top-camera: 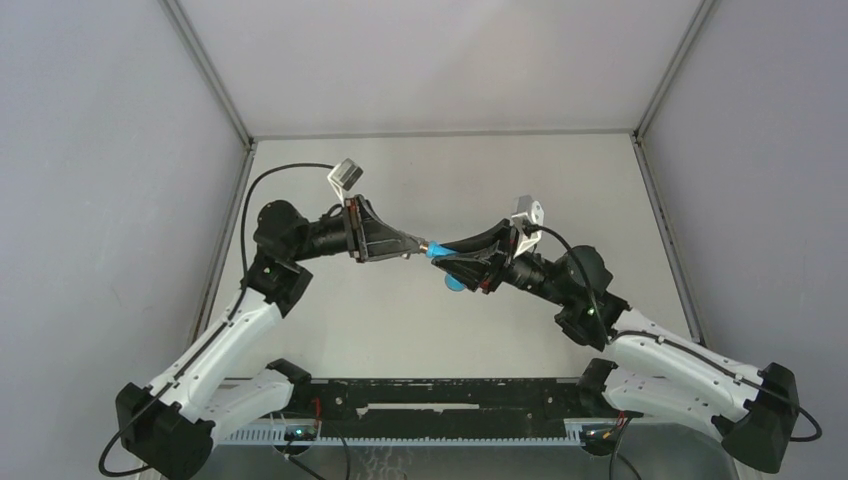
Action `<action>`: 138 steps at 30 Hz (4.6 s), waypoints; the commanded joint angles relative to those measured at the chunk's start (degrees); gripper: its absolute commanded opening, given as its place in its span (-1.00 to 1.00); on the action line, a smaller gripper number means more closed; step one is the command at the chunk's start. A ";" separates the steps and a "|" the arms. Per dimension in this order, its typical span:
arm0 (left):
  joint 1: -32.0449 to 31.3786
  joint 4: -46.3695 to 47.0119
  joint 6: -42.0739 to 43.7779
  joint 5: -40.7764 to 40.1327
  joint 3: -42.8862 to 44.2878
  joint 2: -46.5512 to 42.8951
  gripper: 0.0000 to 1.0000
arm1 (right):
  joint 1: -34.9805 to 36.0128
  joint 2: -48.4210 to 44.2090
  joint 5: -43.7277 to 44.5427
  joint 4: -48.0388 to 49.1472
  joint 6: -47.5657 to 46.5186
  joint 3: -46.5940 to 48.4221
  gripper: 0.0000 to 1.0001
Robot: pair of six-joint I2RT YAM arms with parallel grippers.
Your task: Install the water faucets
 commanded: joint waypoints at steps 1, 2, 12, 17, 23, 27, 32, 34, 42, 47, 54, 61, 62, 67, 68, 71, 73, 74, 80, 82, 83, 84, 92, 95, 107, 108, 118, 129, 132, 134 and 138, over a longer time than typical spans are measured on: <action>-3.23 4.18 3.85 -2.12 -1.33 -1.40 -1.00 | -0.33 3.64 -2.35 -2.22 11.47 1.99 -1.00; -3.52 4.17 4.46 -3.14 -1.55 -1.64 -1.00 | -0.51 4.06 -2.18 -1.91 13.23 1.99 -1.00; -6.07 6.86 15.16 -14.88 -6.33 -9.42 -1.00 | -9.78 12.30 -22.47 3.05 32.81 5.50 -1.00; -6.89 11.22 19.67 -19.08 -10.19 -13.55 -1.00 | -10.88 15.61 -27.45 6.30 40.59 6.62 -1.00; -7.34 11.96 23.81 -18.44 -10.70 -13.37 -1.00 | -12.03 17.53 -31.94 5.55 47.49 9.15 -1.00; -7.55 10.73 28.25 -17.46 -10.64 -12.93 -1.00 | -13.25 18.80 -35.87 0.88 51.81 11.66 -1.00; -8.36 3.72 38.38 -17.27 -9.73 -12.18 -1.00 | -15.10 20.27 -40.87 -2.09 57.04 13.90 -1.00; -8.48 3.01 41.35 -17.34 -9.99 -11.90 -1.00 | -15.50 20.86 -42.50 -1.79 59.25 14.03 -1.00; -12.68 -3.32 65.62 -18.28 -10.18 -12.34 -1.00 | -17.15 21.76 -46.58 -4.04 61.46 14.04 -1.00; -17.04 -14.60 81.08 -22.71 -7.06 -10.81 -1.00 | -17.85 23.15 -48.32 -5.57 62.29 14.05 -1.00; -26.13 -23.68 96.13 -38.22 -5.79 -9.21 -1.00 | -18.56 25.44 -49.28 -5.58 64.48 14.04 -1.00; -33.31 -20.34 101.90 -53.94 -7.19 -6.74 -1.00 | -18.63 27.33 -47.80 -5.52 66.58 14.03 -1.00; -34.11 -19.85 102.98 -56.04 -7.25 -6.29 -1.00 | -18.59 27.47 -47.48 -5.87 66.71 14.03 -1.00; -38.32 -16.92 109.97 -68.71 -7.26 -3.17 -1.00 | -18.74 28.00 -45.45 -9.97 67.16 14.03 -1.00; -39.06 -16.39 111.45 -70.58 -7.38 -2.67 -1.00 | -18.80 28.21 -45.01 -11.04 67.13 14.03 -1.00; -41.27 -13.99 117.50 -75.06 -8.85 -1.33 -1.00 | -18.83 29.08 -44.20 -11.91 68.63 13.41 -1.00; -42.66 -12.31 120.98 -76.74 -10.06 -0.61 -1.00 | -18.93 29.74 -44.12 -8.90 71.50 11.67 -0.87; -43.10 -11.87 122.20 -76.96 -10.55 -0.34 -1.00 | -19.10 30.18 -44.18 -7.67 72.60 10.98 -0.80; -44.27 -11.57 122.17 -74.93 -11.69 -0.47 -1.00 | -20.37 32.55 -44.19 -2.15 77.36 8.10 -0.25; -44.28 -12.69 120.33 -72.86 -11.54 -1.42 -1.00 | -20.94 32.83 -44.34 -1.81 77.54 7.95 -0.13; -44.19 -13.70 119.38 -71.58 -11.34 -1.84 -1.00 | -21.22 32.81 -44.34 -1.53 77.65 7.89 -0.09; -44.20 -14.25 118.32 -70.63 -11.17 -2.16 -1.00 | -21.37 32.73 -44.22 -1.59 77.61 7.88 -0.04; -39.78 -18.78 108.88 -64.35 -8.79 -2.23 -1.00 | -21.84 30.24 -44.18 -6.60 74.15 7.79 0.24; -37.02 -18.87 105.60 -61.95 -8.05 -2.32 -1.00 | -21.91 28.88 -44.19 -10.08 71.91 7.79 0.26; -27.02 -26.18 93.62 -46.75 -2.88 -1.52 -1.00 | -22.36 24.75 -44.36 -18.67 66.09 7.04 0.49; -26.62 -26.56 93.33 -46.03 -2.63 -1.60 -1.00 | -22.45 24.55 -44.41 -18.70 66.10 6.93 0.49; -24.40 -28.70 92.90 -45.53 -2.65 -0.91 -1.00 | -23.21 21.45 -45.04 -20.09 66.04 6.92 0.49; -22.33 -30.67 92.48 -43.66 -2.46 -0.19 -1.00 | -24.22 16.11 -44.05 -22.85 66.43 6.92 0.49; -22.32 -30.41 93.30 -43.43 -2.96 -0.55 -1.00 | -24.26 14.36 -43.76 -22.38 67.62 6.92 0.48; -22.27 -30.41 93.39 -43.31 -2.92 -0.67 -1.00 | -24.35 13.41 -43.04 -22.48 67.56 6.92 0.48; -22.27 -30.10 93.47 -41.09 -2.80 -1.18 -1.00 | -24.60 13.48 -41.85 -25.19 65.58 6.92 0.48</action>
